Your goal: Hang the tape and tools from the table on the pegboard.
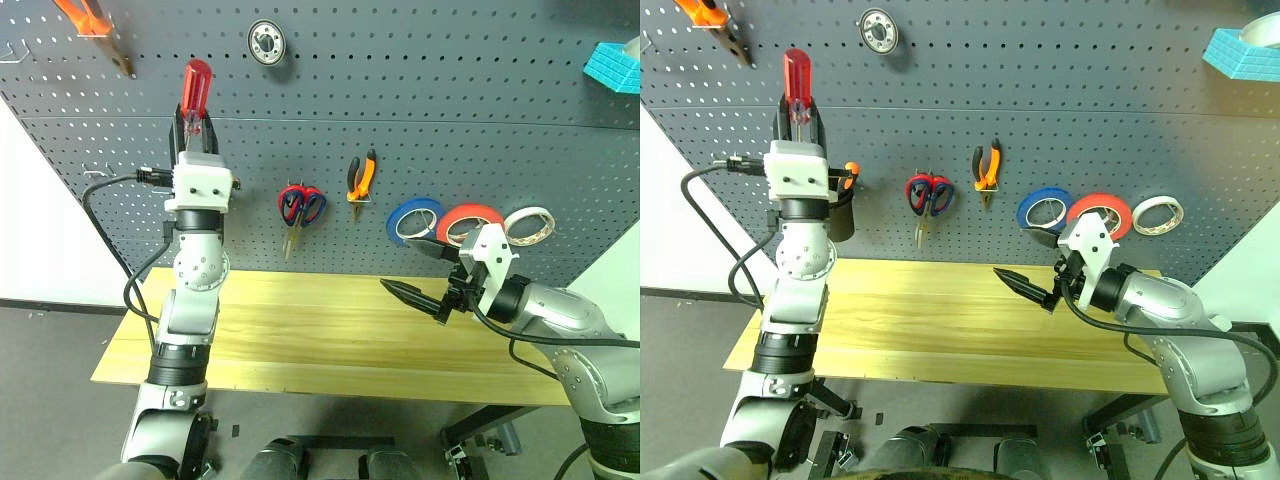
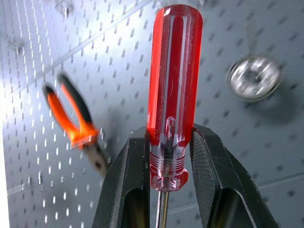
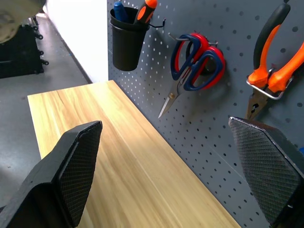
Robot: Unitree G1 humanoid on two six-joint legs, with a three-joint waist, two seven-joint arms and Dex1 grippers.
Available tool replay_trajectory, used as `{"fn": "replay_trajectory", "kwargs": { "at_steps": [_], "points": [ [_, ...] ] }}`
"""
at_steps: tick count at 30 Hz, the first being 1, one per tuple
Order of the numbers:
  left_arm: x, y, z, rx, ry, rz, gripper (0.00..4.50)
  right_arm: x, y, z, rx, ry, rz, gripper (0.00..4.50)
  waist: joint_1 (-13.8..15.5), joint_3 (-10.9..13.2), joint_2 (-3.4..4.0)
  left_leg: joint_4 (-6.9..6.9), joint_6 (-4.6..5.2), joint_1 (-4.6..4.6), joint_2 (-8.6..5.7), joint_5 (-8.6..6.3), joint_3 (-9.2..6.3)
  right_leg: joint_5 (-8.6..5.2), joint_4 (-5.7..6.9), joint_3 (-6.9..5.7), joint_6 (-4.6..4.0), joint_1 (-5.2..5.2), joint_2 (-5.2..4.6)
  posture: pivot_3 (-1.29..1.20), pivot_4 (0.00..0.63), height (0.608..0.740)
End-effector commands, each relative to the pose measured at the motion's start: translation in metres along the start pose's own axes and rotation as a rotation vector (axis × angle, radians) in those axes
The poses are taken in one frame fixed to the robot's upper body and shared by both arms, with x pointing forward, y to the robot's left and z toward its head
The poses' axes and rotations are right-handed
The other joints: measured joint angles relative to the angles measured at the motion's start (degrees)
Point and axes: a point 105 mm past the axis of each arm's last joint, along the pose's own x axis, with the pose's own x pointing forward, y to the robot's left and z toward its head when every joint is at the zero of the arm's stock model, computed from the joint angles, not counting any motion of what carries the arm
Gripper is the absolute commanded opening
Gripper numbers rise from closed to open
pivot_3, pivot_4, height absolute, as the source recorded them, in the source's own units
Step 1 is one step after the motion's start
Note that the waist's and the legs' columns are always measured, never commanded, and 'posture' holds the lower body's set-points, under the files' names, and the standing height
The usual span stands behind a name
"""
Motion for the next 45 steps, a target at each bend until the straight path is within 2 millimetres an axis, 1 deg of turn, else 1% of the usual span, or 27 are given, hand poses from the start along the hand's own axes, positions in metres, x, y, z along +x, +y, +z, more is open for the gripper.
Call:
{"fn": "replay_trajectory", "kwargs": {
  "at_steps": [1,6,12,14,18,21,29,35,39,45],
  "points": [
    [0.011,0.007,-0.008,-0.026,0.016,0.046,0.82,-0.001,0.005,0.008,-0.026,-0.016,0.012,4.5,0.0,-0.04,-0.07,0.0,0.0,0.0,0.0,0.0,0.0,0.0,0.0,0.0,0.0,0.0,0.0,-0.07,0.0,0.718],
    [0.016,0.004,-0.017,-0.055,0.045,0.06,0.82,-0.005,0.011,0.007,-0.009,-0.003,0.016,4.5,0.01,-0.1,-0.17,0.0,0.0,0.0,0.0,0.0,0.0,0.0,0.0,0.01,0.0,-0.01,0.0,-0.08,0.0,0.718],
    [0.018,-0.006,-0.017,-0.088,0.05,0.051,0.82,-0.01,0.019,0.005,0.02,0.015,0.018,4.5,-0.15,-0.09,-0.2,0.01,0.01,0.0,0.0,0.0,0.0,0.0,0.01,0.01,0.0,0.0,-0.01,-0.09,0.035,0.718],
    [0.018,-0.01,-0.017,-0.102,0.058,0.041,0.82,-0.013,0.024,0.004,0.034,0.026,0.016,4.5,-0.22,-0.03,-0.24,0.01,0.01,0.0,0.0,-0.01,0.0,0.0,0.0,0.02,0.01,0.0,-0.01,-0.11,0.056,0.718],
    [0.017,-0.018,-0.023,-0.107,0.081,0.016,0.82,-0.019,0.029,0.001,0.058,0.048,0.008,4.5,-0.32,0.04,-0.25,-0.01,0.03,-0.02,0.0,-0.02,0.0,0.0,-0.01,0.03,0.01,0.0,-0.02,-0.12,0.076,0.718],
    [0.015,-0.018,-0.029,-0.112,0.111,0.016,0.82,-0.024,0.033,0.002,0.069,0.061,0.007,4.5,-0.35,0.24,-0.29,-0.01,0.03,-0.02,0.0,-0.03,0.0,0.0,-0.02,0.03,0.0,0.0,-0.02,-0.14,0.101,0.718],
    [0.006,-0.019,-0.036,-0.102,0.149,0.006,0.82,-0.03,0.039,0.002,0.094,0.087,0.011,4.5,-0.37,1.77,-0.33,-0.03,0.07,-0.06,0.0,-0.06,0.0,0.0,-0.08,0.03,0.0,-0.01,-0.05,-0.15,0.136,0.718],
    [-0.002,-0.018,-0.042,-0.093,0.192,0.005,0.82,-0.031,0.041,0.0,0.106,0.099,0.016,4.5,-0.36,2.72,-0.37,-0.06,0.12,-0.11,0.0,-0.08,0.0,0.0,-0.16,0.05,0.0,-0.03,-0.07,-0.15,0.148,0.718],
    [-0.006,-0.017,-0.043,-0.091,0.202,0.012,0.82,-0.031,0.04,0.0,0.109,0.103,0.019,4.5,-0.33,3.26,-0.39,-0.07,0.12,-0.14,0.0,-0.09,0.0,0.0,-0.17,0.05,0.0,-0.05,-0.08,-0.14,0.149,0.718],
    [-0.01,-0.014,-0.042,-0.077,0.203,0.025,0.82,-0.03,0.039,-0.002,0.108,0.107,0.019,4.5,-0.26,3.43,-0.38,-0.07,0.13,-0.32,0.0,-0.09,0.0,0.0,-0.21,0.05,0.0,-0.19,-0.08,-0.14,0.146,0.718]
  ]
}}
